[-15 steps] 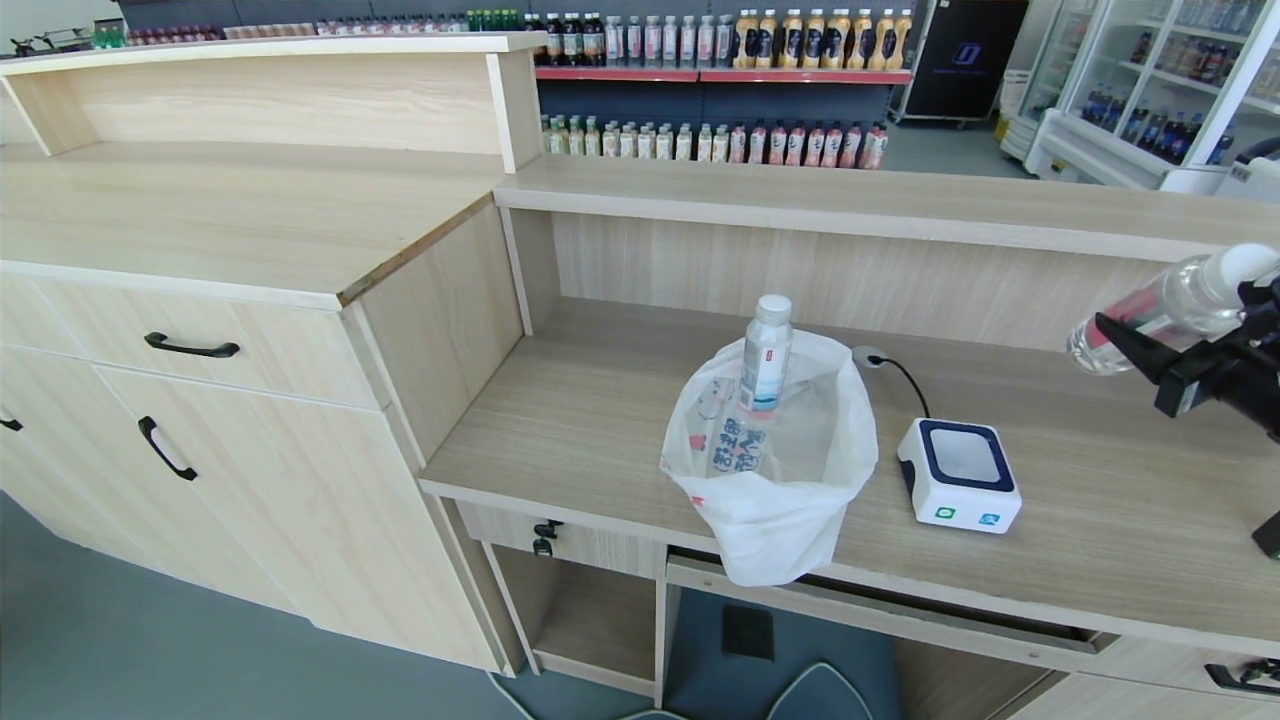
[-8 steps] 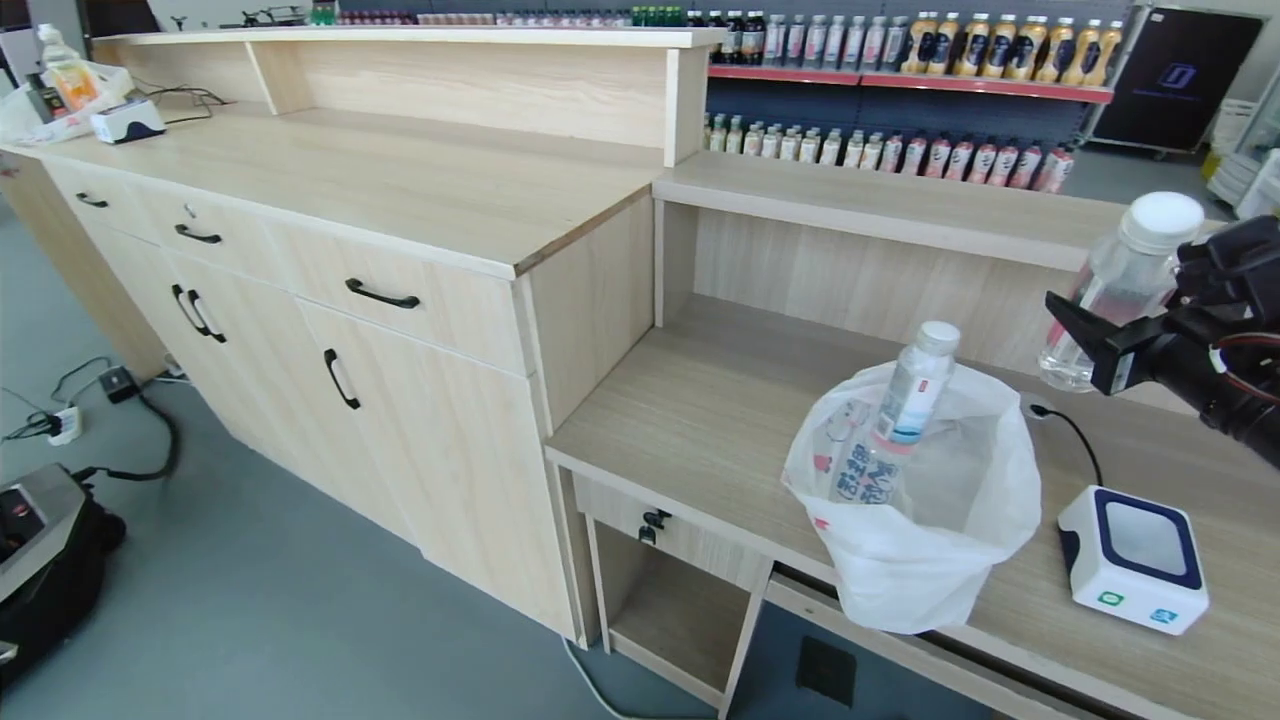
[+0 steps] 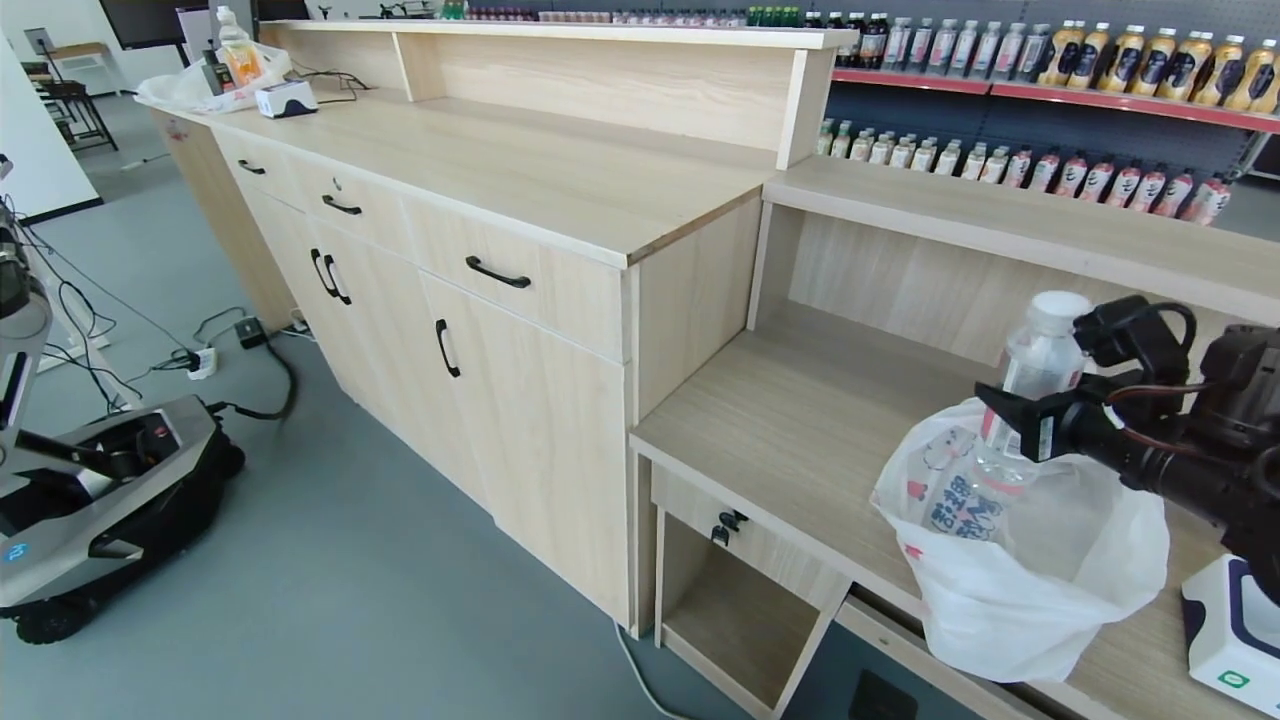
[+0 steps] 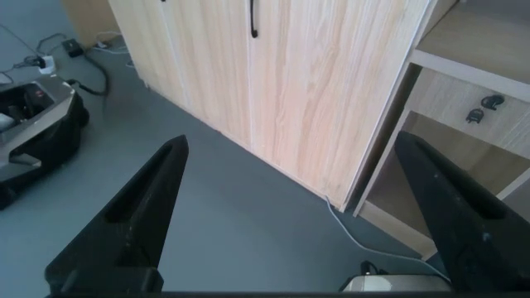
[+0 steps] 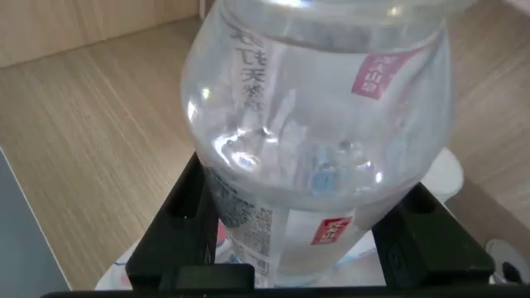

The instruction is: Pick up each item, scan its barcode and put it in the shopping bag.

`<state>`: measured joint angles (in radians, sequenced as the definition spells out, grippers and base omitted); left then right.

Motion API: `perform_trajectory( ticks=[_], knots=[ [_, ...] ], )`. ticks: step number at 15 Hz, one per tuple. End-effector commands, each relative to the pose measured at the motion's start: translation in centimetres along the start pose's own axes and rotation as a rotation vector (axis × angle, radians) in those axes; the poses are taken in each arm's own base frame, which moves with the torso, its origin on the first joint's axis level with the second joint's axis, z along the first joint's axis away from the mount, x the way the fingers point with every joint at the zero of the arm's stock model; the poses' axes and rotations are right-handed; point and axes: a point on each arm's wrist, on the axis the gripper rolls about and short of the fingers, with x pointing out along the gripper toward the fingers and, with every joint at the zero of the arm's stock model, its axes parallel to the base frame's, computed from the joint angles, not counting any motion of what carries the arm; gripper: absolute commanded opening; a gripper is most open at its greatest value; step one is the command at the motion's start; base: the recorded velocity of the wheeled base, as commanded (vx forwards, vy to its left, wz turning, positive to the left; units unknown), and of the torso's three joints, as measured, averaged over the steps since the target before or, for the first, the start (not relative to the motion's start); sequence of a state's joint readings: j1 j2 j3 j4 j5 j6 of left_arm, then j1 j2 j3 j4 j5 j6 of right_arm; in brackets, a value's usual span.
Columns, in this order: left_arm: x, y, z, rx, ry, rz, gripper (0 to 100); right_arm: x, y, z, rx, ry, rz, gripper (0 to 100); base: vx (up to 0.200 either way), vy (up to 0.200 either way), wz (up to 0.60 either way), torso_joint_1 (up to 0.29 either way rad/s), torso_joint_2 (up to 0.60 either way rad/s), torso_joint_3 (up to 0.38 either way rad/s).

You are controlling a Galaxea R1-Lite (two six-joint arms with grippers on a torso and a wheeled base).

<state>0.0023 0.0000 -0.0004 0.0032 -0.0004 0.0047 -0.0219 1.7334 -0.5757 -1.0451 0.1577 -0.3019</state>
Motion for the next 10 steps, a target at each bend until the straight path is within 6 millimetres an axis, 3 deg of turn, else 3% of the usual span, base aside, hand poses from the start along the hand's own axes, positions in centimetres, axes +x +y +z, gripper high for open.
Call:
perform_trajectory(
  ticks=[1, 3, 10],
  knots=[
    [0.0, 0.0, 0.0, 0.0, 0.0, 0.0, 100, 2.4, 0.8, -3.8, 0.03, 0.123, 0.04, 0, 0.0, 0.0, 0.0, 0.0, 0.0, 0.0],
    [0.0, 0.0, 0.0, 0.0, 0.0, 0.0, 100, 3.0, 0.9, -5.1, 0.036, 0.166, 0.046, 0, 0.0, 0.0, 0.0, 0.0, 0.0, 0.0],
    [0.0, 0.0, 0.0, 0.0, 0.0, 0.0, 100, 3.2, 1.3, -6.3, 0.06, 0.215, 0.062, 0, 0.0, 0.0, 0.0, 0.0, 0.0, 0.0]
  ],
)
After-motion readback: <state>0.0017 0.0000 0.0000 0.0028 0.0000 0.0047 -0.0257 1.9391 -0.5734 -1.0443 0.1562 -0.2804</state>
